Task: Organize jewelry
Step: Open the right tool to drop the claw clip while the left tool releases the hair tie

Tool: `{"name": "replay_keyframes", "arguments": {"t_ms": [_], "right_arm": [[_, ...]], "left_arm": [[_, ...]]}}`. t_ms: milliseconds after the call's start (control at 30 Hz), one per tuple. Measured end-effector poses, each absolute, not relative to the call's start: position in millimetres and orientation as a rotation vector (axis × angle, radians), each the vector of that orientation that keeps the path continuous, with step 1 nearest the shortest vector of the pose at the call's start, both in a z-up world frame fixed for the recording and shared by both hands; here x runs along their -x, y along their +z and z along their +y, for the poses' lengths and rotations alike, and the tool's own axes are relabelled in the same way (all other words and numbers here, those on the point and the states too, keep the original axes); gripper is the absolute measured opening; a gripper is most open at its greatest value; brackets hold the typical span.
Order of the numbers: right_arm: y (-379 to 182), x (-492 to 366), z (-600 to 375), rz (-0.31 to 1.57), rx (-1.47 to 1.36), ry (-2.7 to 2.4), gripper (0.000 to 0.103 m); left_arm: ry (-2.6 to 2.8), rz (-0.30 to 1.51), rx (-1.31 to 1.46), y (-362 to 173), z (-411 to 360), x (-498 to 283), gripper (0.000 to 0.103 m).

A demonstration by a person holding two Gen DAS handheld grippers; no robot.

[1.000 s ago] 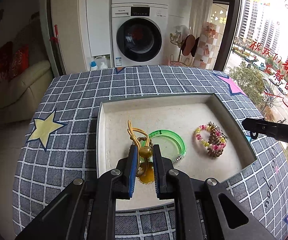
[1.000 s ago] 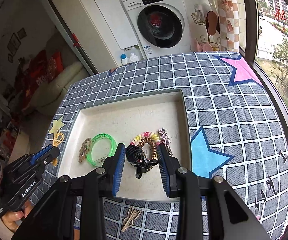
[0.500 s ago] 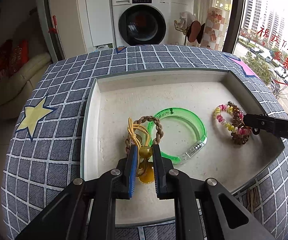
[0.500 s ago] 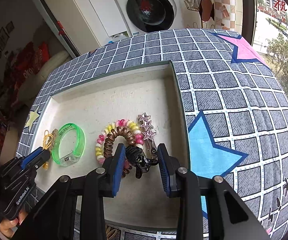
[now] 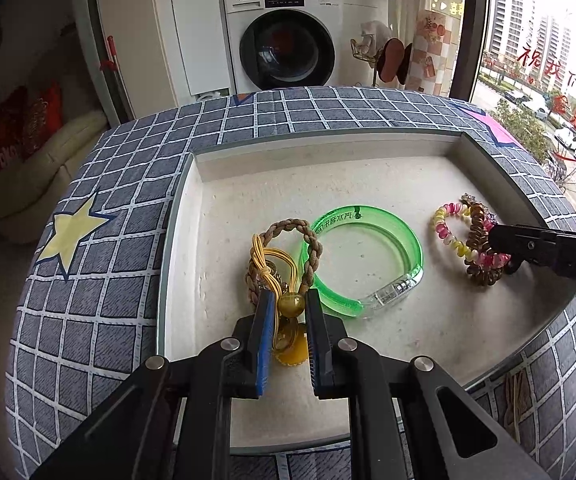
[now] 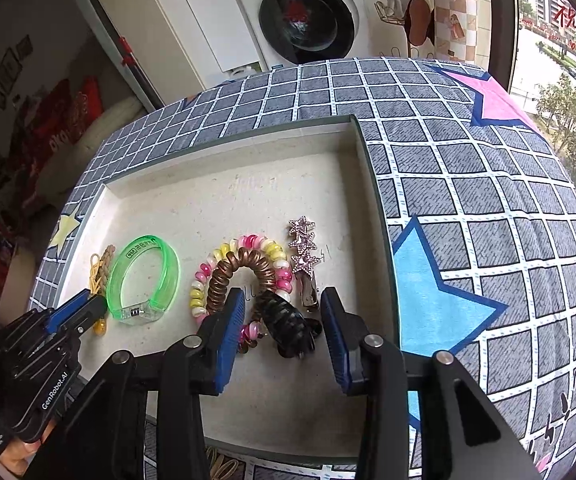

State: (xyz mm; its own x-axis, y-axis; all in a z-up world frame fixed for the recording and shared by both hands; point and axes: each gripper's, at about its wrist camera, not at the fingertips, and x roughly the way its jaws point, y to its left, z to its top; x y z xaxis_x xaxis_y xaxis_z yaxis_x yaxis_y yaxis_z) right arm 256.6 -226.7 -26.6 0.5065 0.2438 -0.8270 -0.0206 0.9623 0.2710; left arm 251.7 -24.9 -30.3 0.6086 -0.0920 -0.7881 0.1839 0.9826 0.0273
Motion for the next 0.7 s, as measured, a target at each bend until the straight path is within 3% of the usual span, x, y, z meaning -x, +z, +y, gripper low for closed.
{"name": "replay_keyframes", "arguments": {"t_ms": [133,433,700], "right_arm": [[-21.5,-253.0,-225.8,1.018,-0.254,0.184,0.057],[-4.8,-238.5,-224.4,0.975,-0.313,0.243,0.076],[8.7,-218.4,-229.2,0.949,-0.365,0.254,0.078]], "left_arm": [[-0.14,0.892,-0.11,-26.8,-24.4,-247.5,0.028],[-0.137,0.865,-0.116,-13.9,-25.5,-236.5,0.028],[-0.133,0.841,-0.081,-2.3,-20.7,-228.7,0.028]]}}
